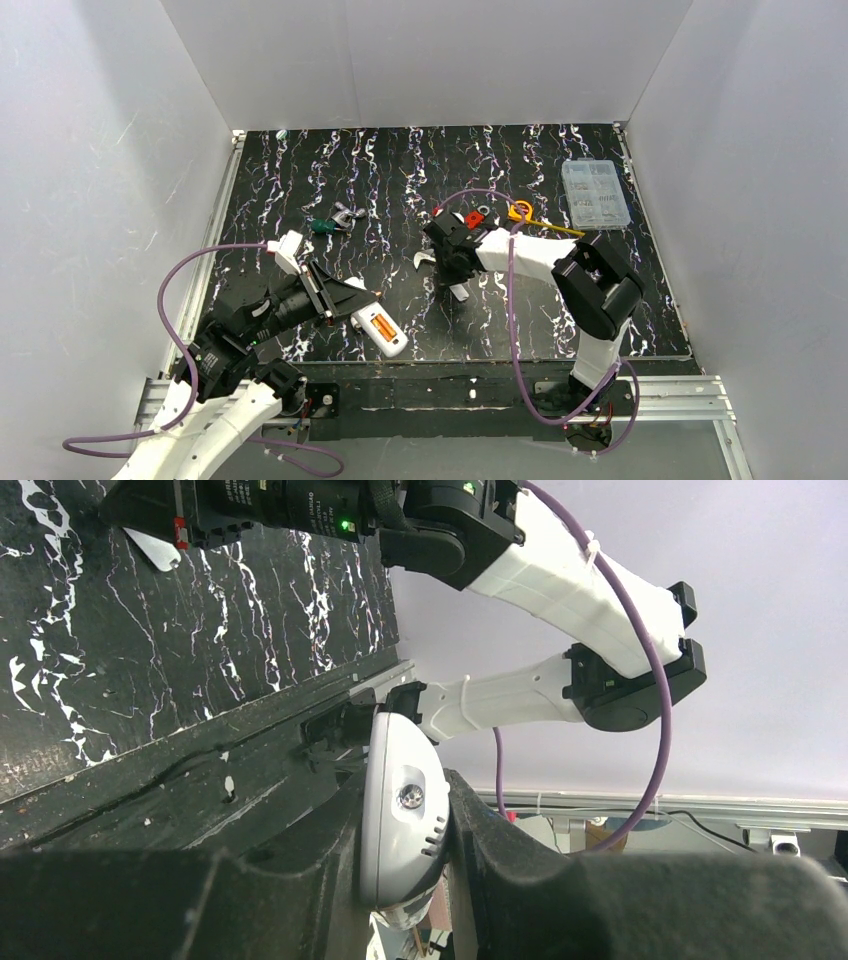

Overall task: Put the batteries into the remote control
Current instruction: Adjust the battery cover at the center of the board, then pick up the battery cover at the center of the board.

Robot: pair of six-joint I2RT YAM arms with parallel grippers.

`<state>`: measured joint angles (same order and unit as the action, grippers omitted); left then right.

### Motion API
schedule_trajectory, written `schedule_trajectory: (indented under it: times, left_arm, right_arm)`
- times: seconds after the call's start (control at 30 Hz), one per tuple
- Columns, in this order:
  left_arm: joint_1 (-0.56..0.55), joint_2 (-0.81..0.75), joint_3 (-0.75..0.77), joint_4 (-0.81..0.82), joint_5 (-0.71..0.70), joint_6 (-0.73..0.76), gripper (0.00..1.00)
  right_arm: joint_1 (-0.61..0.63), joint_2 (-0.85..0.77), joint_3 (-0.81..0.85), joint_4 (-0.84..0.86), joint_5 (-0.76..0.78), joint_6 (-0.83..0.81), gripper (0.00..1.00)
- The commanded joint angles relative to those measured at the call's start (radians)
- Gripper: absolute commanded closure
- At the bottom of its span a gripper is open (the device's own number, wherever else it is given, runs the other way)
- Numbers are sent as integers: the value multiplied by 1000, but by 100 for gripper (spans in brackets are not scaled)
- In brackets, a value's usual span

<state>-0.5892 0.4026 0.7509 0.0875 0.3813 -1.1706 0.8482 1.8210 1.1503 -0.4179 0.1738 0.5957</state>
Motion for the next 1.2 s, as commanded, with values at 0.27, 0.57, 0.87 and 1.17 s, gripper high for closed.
schedule_trajectory:
  times: [0.27, 0.57, 0.87, 1.17]
  left_arm:
    - [-3, 2, 21, 64, 17, -3, 100]
    - [-3, 13, 25, 73, 24, -5, 100]
    - [-3, 25, 30, 77, 30, -5, 100]
    - [-3, 6, 27, 56, 15, 2, 100]
  right_arm:
    - [-18, -282, 26, 21, -109, -262, 36]
    - [-20, -270, -111, -23, -64, -289, 34]
    - [-18, -216, -162, 5, -50, -242, 32]
    - [-12, -166, -155, 3, -34, -241, 33]
